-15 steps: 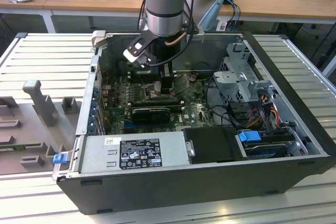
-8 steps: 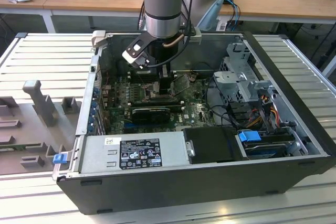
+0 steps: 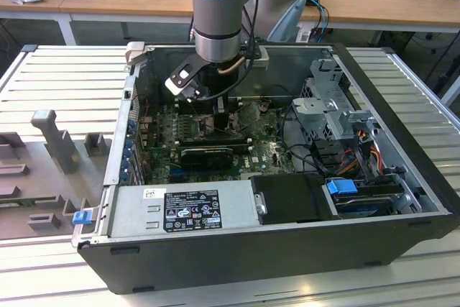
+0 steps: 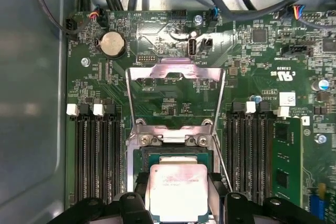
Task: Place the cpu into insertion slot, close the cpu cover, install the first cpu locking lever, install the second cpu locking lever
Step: 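Place the cpu into insertion slot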
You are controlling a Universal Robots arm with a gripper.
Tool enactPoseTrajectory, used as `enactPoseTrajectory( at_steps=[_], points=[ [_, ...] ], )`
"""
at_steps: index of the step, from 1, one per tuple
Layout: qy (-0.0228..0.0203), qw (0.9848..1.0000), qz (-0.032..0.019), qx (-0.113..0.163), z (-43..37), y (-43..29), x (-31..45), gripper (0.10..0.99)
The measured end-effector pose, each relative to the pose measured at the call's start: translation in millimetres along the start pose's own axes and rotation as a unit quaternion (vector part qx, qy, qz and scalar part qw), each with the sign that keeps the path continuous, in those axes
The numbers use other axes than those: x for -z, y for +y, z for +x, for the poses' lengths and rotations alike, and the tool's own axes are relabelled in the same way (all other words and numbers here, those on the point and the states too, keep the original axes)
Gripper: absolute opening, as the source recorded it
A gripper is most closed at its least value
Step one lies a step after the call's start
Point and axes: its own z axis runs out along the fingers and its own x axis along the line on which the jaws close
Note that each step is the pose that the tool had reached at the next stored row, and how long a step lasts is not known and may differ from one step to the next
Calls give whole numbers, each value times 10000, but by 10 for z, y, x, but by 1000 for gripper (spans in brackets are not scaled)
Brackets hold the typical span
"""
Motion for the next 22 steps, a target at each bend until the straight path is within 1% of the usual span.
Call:
enactPoseTrajectory(
  at_steps=[2, 8, 9, 10, 15, 18, 19, 21, 22],
  points=[
    [0, 10000, 0, 0, 3, -2, -23, 529],
    [0, 10000, 0, 0, 3, -2, -28, 529],
    [0, 10000, 0, 0, 3, -2, -29, 537],
    [0, 10000, 1, 0, 3, -2, -29, 604],
    [25, 10000, 0, -1, 38, 3, -57, 604],
    [25, 10000, 1, -1, 39, 3, -61, 604],
    [24, 10000, 1, -1, 39, 3, -59, 604],
    [18, 10000, 0, -1, 41, 7, -3, 604],
    [15, 10000, 0, -1, 41, 7, 12, 604]
  ],
)
